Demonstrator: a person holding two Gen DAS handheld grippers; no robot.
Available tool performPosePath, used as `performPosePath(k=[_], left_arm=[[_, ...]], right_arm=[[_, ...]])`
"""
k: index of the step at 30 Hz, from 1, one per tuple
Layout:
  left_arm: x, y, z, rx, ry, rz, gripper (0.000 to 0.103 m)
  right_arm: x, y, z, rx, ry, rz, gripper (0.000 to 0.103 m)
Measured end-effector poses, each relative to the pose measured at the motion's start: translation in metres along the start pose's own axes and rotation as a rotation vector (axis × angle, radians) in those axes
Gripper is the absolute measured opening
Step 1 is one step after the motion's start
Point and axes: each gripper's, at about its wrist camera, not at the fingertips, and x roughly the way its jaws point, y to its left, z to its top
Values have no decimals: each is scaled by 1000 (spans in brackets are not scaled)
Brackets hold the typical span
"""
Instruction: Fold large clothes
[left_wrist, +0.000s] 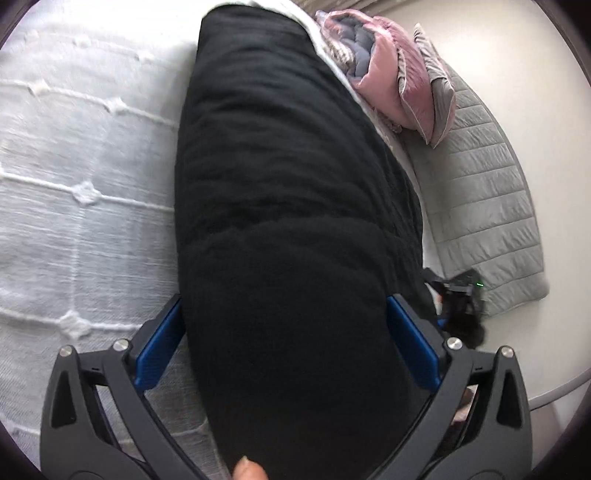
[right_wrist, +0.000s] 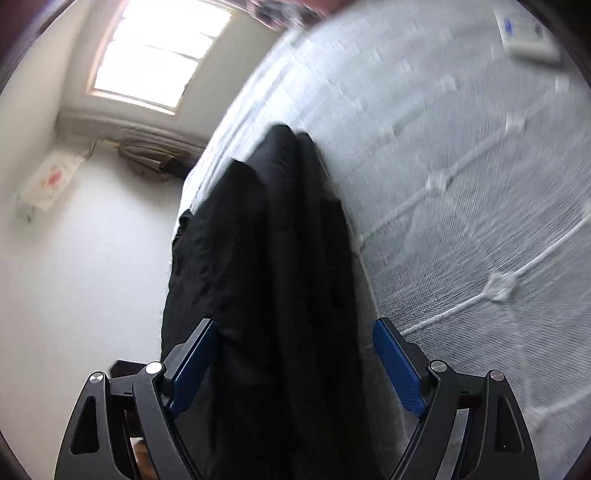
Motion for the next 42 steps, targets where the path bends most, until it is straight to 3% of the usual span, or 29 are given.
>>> performPosePath(k=[4,9,12,14,17,20,27,33,35,37,38,40,42], left_arm=[[8,1,12,31,21,-22,103],[14,10,20,49,41,-102,103],[12,12,23,55,25,-107,103],[9,7,23,72,-7,-80,103],[2,-19,21,162,-91,23,100],[-2,-44,18,200,-151,38,98],[-5,-106,21,325,-237,-26,96],[6,-169,46,477,-282,-127,96],[18,-180,57,514,-276,-126,96],[39,-186,68,529,-260,-74,97],[57,-185,76,519,-243,-11,97],[76,-178,80,518,-262,92,97],[102,-169,82,512,-221,180,98]], right_arm=[[14,-11,6,43,55,94,86],[27,3,4,-71,71,89,86],[38,13,3,-131,90,81,86],[42,17,1,-141,78,86,82],[41,16,-2,-106,59,144,67],[33,17,-5,-109,33,172,55],[-12,62,-11,-273,-97,185,49],[-81,74,-5,-328,-326,198,49],[-102,70,0,-317,-417,155,50],[-110,62,5,-282,-471,103,60],[-110,54,9,-248,-501,53,64],[-107,29,16,-154,-548,-74,85],[-100,7,20,-76,-559,-168,85]])
